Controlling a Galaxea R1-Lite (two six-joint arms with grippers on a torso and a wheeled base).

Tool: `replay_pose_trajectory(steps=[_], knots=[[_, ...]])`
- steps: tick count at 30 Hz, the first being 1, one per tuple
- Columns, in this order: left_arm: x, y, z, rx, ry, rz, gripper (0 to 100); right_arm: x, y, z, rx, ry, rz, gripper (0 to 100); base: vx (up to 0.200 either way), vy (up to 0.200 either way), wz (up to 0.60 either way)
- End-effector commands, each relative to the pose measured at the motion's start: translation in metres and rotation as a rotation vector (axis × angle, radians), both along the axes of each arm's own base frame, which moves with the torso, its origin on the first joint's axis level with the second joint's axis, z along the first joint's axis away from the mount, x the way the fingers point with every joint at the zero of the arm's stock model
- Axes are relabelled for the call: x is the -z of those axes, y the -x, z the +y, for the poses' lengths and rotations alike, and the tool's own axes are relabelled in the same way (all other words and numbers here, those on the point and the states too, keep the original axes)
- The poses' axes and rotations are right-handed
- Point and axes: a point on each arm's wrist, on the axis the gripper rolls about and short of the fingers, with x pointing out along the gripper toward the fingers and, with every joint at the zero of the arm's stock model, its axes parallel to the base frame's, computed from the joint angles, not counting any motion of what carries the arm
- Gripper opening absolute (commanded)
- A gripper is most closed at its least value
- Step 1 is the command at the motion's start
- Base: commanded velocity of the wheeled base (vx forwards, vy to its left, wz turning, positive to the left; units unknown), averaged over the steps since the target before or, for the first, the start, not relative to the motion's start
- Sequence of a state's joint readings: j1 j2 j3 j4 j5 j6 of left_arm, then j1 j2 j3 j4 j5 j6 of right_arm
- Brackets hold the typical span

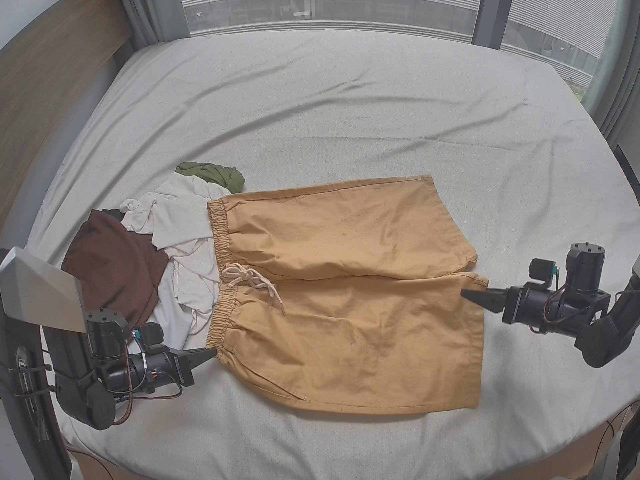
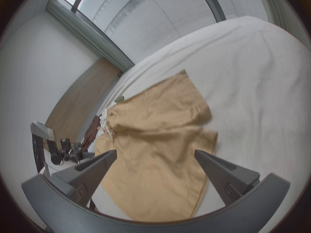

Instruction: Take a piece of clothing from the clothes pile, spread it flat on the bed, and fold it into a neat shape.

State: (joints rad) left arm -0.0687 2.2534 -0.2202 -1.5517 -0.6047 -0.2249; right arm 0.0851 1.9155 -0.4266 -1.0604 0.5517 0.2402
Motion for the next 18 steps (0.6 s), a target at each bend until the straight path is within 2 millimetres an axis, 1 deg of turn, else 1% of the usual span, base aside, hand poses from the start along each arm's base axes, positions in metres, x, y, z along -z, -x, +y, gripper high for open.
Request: replay_pose_trajectory(steps=[1,5,6,12,16,18], knots=[[-0.002,0.004,-0.002,0.012,-0.002,0.001,0,0.015,0.017,-0.003,-0.015,0.044,0.08,100,0.0,0.0,0.0],[-0.001,0.005,-0.003,0.017,-0.004,0.004,0,0.025,0.029,-0.005,-0.031,0.081,0.13,100,0.0,0.0,0.0],[-0.001,0.005,-0.003,0.017,-0.004,0.004,0,0.025,0.03,-0.005,-0.031,0.082,0.133,100,0.0,0.0,0.0],[-0.001,0.004,-0.008,0.023,-0.001,0.005,0,0.043,0.053,-0.005,-0.075,0.133,0.264,100,0.0,0.0,0.0],[-0.001,0.005,-0.008,0.021,-0.002,0.008,0,0.052,0.059,-0.004,-0.086,0.141,0.334,100,0.0,0.0,0.0],[-0.001,0.006,-0.008,0.023,-0.002,0.013,0,0.061,0.061,-0.005,-0.096,0.153,0.374,100,0.0,0.0,0.0]])
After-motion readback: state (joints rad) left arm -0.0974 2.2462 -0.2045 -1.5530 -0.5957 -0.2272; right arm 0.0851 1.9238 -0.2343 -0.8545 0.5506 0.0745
